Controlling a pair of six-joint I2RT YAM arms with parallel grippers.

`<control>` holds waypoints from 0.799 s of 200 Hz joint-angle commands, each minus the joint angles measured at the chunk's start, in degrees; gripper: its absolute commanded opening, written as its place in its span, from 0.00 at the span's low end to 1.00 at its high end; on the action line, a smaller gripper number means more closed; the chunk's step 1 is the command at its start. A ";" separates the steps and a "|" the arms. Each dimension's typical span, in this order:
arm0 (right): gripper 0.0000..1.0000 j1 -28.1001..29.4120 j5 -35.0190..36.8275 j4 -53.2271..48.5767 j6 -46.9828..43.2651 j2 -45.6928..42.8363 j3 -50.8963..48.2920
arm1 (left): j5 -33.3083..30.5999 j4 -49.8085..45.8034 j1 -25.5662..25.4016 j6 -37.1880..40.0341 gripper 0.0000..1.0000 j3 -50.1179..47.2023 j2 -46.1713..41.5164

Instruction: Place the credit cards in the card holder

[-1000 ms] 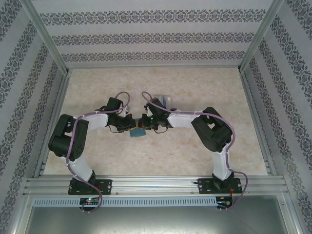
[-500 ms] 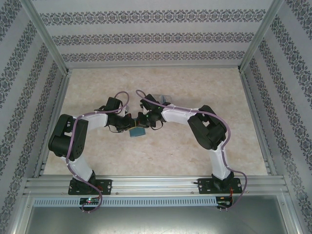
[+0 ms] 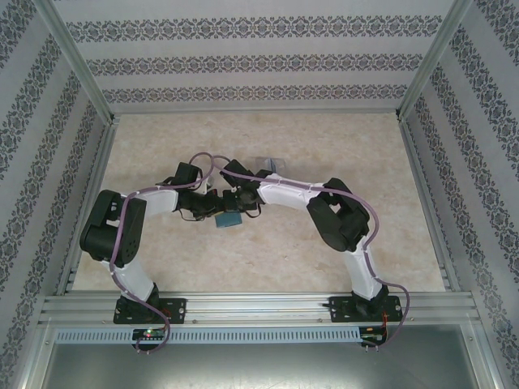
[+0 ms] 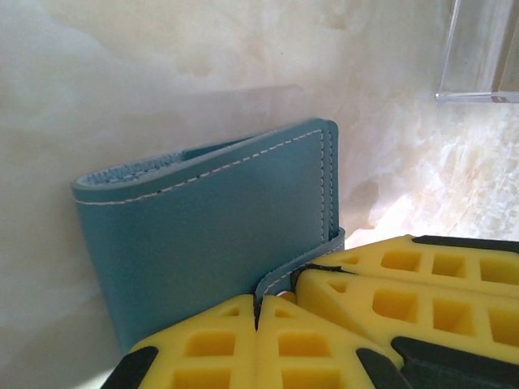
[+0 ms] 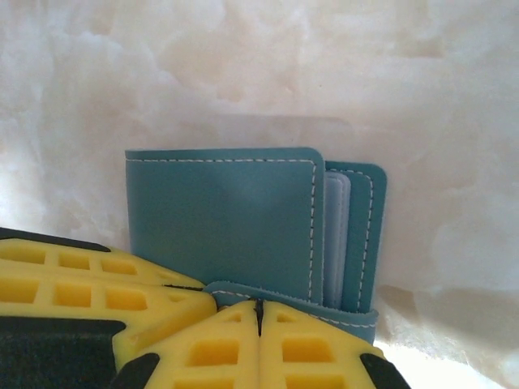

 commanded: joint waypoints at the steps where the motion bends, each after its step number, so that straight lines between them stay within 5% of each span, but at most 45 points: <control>1: 0.01 0.68 5.66 -2.15 -1.65 1.53 -5.81 | -2.45 -0.53 0.79 -0.53 0.15 -1.57 -2.76; 49: 0.12 -0.60 7.05 6.11 -2.22 -17.63 -13.61 | -6.21 -7.05 1.98 -0.08 0.22 -0.37 -14.20; 90: 0.27 -2.05 18.11 8.84 -6.55 -35.64 -21.78 | -19.50 -20.18 2.14 3.69 0.41 4.45 -25.22; 106: 0.38 -3.14 24.15 13.51 -10.08 -44.39 -28.04 | -26.93 -22.53 2.04 4.80 0.67 4.80 -29.59; 110: 0.47 -3.35 25.62 14.91 -11.54 -46.58 -29.85 | -28.89 -22.70 2.01 5.08 0.77 4.51 -31.24; 115: 0.62 -3.79 27.39 16.50 -13.30 -49.30 -31.78 | -31.28 -22.35 1.96 5.54 0.87 3.91 -32.92; 118: 0.91 -4.03 28.32 17.37 -14.57 -50.76 -32.93 | -32.39 -21.99 1.87 5.92 0.90 3.49 -33.66; 120: 0.96 -4.27 29.12 17.83 -15.19 -51.88 -33.77 | -33.28 -21.76 1.86 6.16 0.91 3.19 -34.46; 131: 0.98 -5.10 34.25 18.92 -18.38 -57.13 -36.89 | -37.36 -20.79 1.68 7.26 1.00 1.99 -37.14; 160: 0.98 -9.36 45.01 23.20 -23.24 -68.64 -47.20 | -45.83 -16.04 0.71 11.24 1.00 -3.02 -43.84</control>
